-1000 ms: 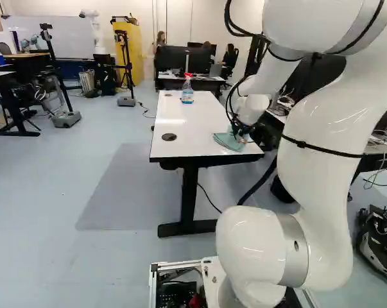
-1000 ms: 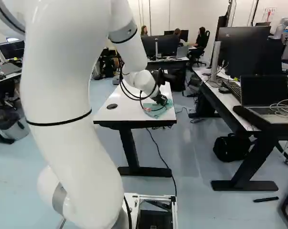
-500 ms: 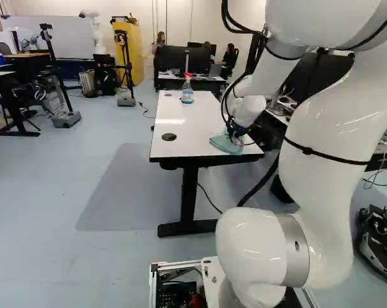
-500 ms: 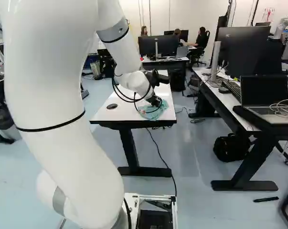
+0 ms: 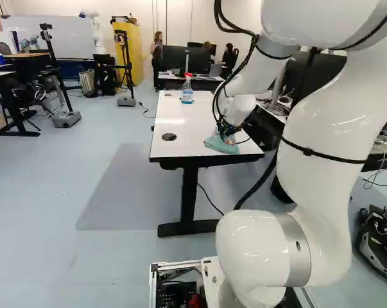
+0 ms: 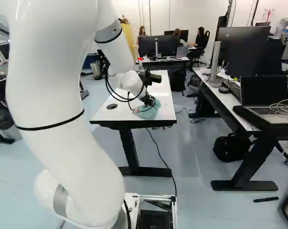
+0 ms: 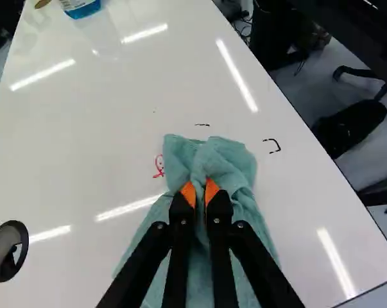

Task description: Clean the table with the green towel

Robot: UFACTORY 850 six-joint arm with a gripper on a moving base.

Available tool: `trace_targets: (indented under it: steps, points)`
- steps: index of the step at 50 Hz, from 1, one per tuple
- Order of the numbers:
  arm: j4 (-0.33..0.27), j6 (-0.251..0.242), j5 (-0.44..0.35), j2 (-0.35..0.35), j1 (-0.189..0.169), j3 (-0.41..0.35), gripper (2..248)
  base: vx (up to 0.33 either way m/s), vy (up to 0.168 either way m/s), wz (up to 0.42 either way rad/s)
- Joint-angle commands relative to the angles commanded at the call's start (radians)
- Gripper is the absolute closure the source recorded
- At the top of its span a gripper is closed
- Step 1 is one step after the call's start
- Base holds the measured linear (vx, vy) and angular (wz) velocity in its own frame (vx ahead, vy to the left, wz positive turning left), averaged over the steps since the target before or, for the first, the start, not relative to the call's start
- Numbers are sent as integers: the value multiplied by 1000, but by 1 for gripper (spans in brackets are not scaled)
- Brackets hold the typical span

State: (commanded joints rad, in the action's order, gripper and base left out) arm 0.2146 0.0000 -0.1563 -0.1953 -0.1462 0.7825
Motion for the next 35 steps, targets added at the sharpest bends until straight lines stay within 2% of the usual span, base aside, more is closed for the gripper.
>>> trace_targets:
  steps: [18, 35]
  points:
    - [0, 0, 0, -71, 31, 83, 212, 0, 0, 0]
    - [0, 0, 0, -144, 39, 172, 212, 0, 0, 0]
